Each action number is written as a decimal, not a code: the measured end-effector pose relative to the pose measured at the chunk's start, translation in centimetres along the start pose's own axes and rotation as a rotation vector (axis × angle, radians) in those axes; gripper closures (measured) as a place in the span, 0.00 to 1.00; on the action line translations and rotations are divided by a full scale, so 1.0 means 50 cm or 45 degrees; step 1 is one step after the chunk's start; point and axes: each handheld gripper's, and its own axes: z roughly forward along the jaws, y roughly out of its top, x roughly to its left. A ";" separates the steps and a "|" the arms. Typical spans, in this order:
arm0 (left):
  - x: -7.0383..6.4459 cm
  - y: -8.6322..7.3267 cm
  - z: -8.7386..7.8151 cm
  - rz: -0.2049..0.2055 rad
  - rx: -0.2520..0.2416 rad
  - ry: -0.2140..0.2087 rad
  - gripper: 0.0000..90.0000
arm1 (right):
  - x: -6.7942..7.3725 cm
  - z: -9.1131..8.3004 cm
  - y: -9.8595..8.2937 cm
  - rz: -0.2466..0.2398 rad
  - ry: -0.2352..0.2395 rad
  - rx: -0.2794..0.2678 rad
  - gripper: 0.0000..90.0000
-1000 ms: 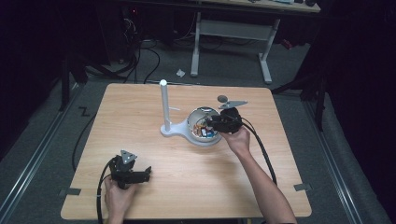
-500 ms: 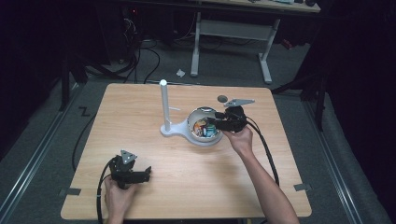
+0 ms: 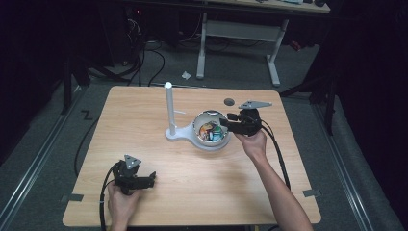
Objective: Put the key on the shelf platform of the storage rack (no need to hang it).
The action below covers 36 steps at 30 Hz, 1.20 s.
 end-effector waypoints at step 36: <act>0.000 0.000 0.000 0.002 0.001 -0.001 0.03 | -0.035 -0.183 -0.035 0.030 -0.099 -0.130 0.56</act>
